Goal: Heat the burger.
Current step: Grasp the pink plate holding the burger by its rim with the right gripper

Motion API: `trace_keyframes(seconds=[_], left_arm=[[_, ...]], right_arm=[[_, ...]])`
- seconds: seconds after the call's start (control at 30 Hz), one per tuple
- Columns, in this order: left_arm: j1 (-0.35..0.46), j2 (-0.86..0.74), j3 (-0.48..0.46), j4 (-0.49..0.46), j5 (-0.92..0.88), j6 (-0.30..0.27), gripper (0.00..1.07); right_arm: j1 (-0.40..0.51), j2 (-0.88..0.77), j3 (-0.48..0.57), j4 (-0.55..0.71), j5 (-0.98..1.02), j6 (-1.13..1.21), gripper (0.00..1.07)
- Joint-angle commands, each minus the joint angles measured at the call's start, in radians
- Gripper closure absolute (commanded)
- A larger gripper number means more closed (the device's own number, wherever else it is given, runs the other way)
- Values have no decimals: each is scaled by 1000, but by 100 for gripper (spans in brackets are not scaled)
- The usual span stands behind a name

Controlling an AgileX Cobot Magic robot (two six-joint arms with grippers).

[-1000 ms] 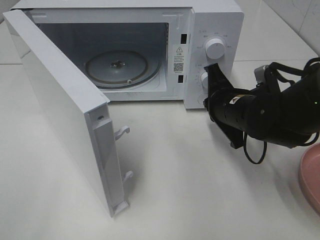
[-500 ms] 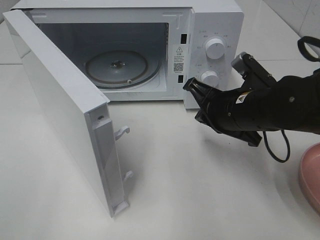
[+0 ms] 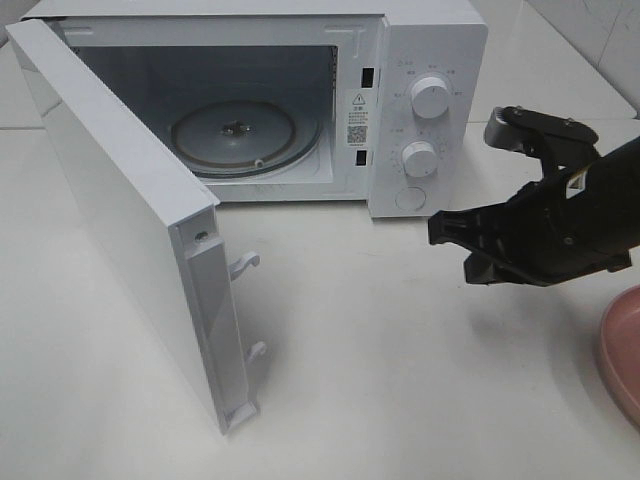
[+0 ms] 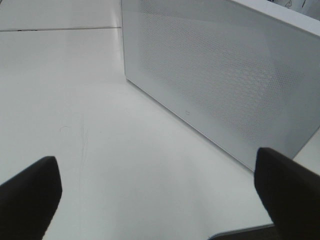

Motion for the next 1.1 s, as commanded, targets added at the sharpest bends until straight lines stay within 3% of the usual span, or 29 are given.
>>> trace_keyframes(seconds=[0.03,0.2,0.27,0.37,0.43,0.53,0.6,0.7,1.1], left_arm=[[2,-15,0,0,6,1,8],[2,-15,0,0,6,1,8],[2,-15,0,0,6,1,8],[2,-15,0,0,6,1,8],[2,-15,0,0,6,1,8],[2,-15,0,0,6,1,8],[2,-15,0,0,6,1,8],[2,-15,0,0,6,1,8],[2,-15,0,0,6,1,8]], right_arm=[[-30,-37,0,-73,92,-21,102],[-76,-83,0,-157,218,-21,99],[-107,-126,0,-232,321,-21,89],[-113,-134,0,-244,338,-21,84],[-132,-160,0,-292,402,-21,54],[-134,-160,0,-303,414,-21,46],[-134,-160,1,-346,442,-21,13],[-134,-159,4,-355,443,-16,5],[-134,-60,4,-412,446,46,11]])
